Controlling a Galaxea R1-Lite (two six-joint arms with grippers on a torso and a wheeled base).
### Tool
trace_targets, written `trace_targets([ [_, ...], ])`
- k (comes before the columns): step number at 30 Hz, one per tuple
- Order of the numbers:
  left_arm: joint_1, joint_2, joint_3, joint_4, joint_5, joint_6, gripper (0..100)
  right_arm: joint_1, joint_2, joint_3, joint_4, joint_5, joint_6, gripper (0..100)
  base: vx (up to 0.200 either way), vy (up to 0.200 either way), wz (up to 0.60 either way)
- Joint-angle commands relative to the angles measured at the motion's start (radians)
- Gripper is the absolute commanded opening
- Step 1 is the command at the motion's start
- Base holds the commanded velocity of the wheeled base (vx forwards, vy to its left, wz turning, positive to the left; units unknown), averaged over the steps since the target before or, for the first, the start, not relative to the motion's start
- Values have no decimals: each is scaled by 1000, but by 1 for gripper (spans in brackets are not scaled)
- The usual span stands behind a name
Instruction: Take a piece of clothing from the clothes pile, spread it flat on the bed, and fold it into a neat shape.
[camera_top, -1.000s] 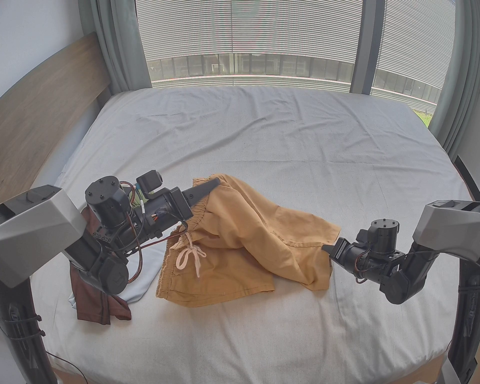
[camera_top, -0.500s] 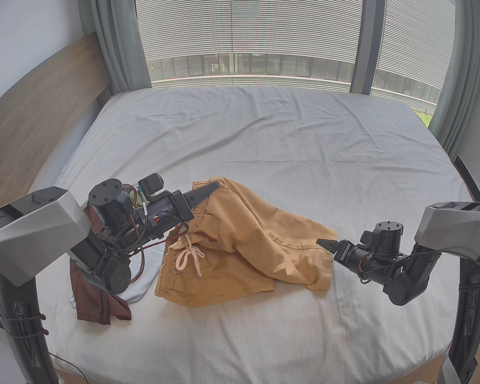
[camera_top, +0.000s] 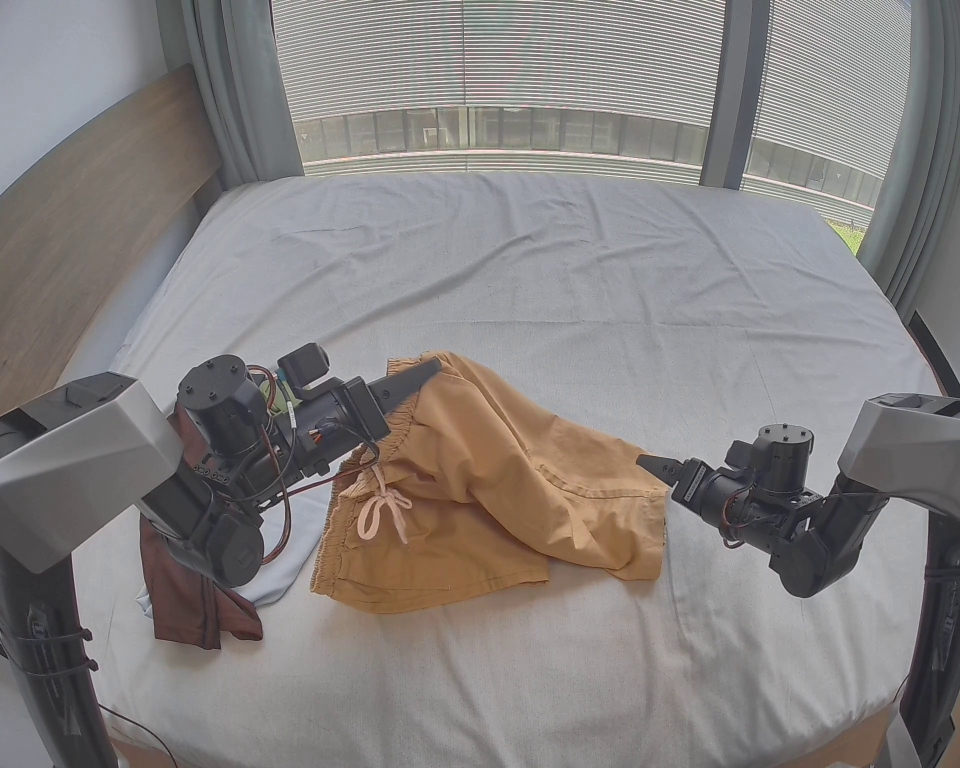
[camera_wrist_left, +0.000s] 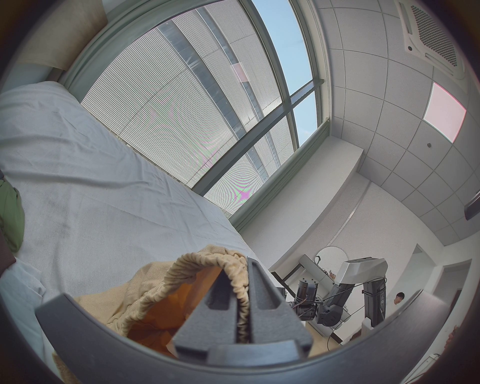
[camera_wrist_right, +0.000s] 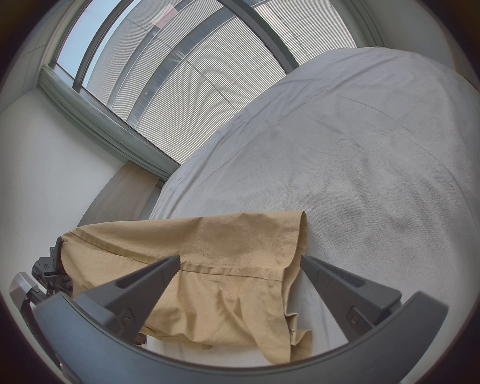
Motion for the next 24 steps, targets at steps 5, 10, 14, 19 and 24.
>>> trace_targets([
  [5, -1, -3, 0, -1, 2, 1, 0, 8, 91, -88, 50, -1, -1, 100, 0, 0, 0],
  [10, -1, -5, 0, -1, 2, 2, 0, 25, 89, -91, 37, -1, -1, 100, 0, 0, 0],
  [14, -1, -3, 0, -1, 2, 2, 0, 44, 84, -91, 36, -1, -1, 100, 0, 0, 0],
  [19, -1, -3, 0, -1, 2, 2, 0, 64, 78, -88, 34, -1, -1, 100, 0, 0, 0],
  [24, -1, -3, 1, -1, 2, 4, 0, 87, 64, -79, 19, -1, -21, 100, 0, 0, 0],
])
